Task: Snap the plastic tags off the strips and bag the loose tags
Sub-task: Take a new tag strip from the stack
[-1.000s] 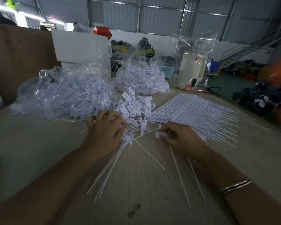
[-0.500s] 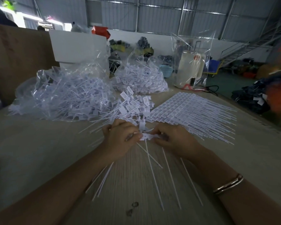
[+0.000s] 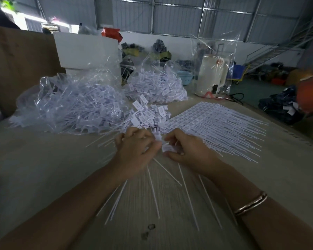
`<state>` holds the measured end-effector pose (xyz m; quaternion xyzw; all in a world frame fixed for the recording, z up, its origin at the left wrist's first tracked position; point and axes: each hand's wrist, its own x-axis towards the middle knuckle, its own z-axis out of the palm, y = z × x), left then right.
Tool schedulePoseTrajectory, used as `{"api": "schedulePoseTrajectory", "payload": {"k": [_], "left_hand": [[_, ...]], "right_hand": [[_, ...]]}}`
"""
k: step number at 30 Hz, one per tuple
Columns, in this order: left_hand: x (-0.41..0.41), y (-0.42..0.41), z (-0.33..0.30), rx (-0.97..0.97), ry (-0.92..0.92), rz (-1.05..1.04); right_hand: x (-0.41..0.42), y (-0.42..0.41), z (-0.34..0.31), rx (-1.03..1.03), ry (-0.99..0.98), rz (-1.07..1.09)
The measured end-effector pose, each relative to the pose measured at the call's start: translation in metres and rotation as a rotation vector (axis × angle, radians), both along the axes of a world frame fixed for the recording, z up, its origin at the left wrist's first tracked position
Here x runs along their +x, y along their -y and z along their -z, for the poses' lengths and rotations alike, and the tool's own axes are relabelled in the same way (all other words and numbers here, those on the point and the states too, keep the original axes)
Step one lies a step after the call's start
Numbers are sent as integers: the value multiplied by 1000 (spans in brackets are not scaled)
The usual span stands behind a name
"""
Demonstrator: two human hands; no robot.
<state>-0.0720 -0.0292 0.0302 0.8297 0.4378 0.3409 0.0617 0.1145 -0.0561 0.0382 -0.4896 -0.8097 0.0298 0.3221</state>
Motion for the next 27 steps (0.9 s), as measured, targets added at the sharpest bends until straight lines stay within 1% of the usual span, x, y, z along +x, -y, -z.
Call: {"api": "schedulePoseTrajectory", "payload": {"k": [2, 4, 6, 9, 11, 14, 16, 19, 21, 23, 24, 25, 27], "left_hand": [[10, 1, 3, -51, -30, 40], [11, 1, 4, -59, 8, 70], [7, -1, 4, -88, 54, 56], [6, -2, 5, -99, 19, -4], [8, -2, 6, -121, 25, -27], [10, -1, 4, -197, 72, -33], [10, 0, 3, -149, 54, -28], [6, 1, 3, 26, 3, -24], [2, 2, 3, 128, 70, 8], [-3, -2, 0, 121, 182, -25], [-6, -6, -1, 84, 193, -70], [-9, -10, -1, 54, 139, -133], [-15, -17, 4, 46, -68, -267]], "right_hand": [[-2, 2, 2, 12, -3, -36], [1, 2, 1, -31, -15, -59], [11, 2, -2, -90, -12, -56], [24, 0, -2, -132, 79, -1], [25, -3, -1, -127, 108, 46], [21, -6, 2, -46, 112, 48], [19, -6, 2, -45, 94, 17], [23, -7, 2, -146, -4, 13], [34, -7, 0, -192, -127, 74], [44, -3, -1, -188, -206, 103], [45, -1, -1, -169, -208, 93], [42, 1, -1, -147, -186, 80], [30, 1, -1, -143, -137, 48]]}}
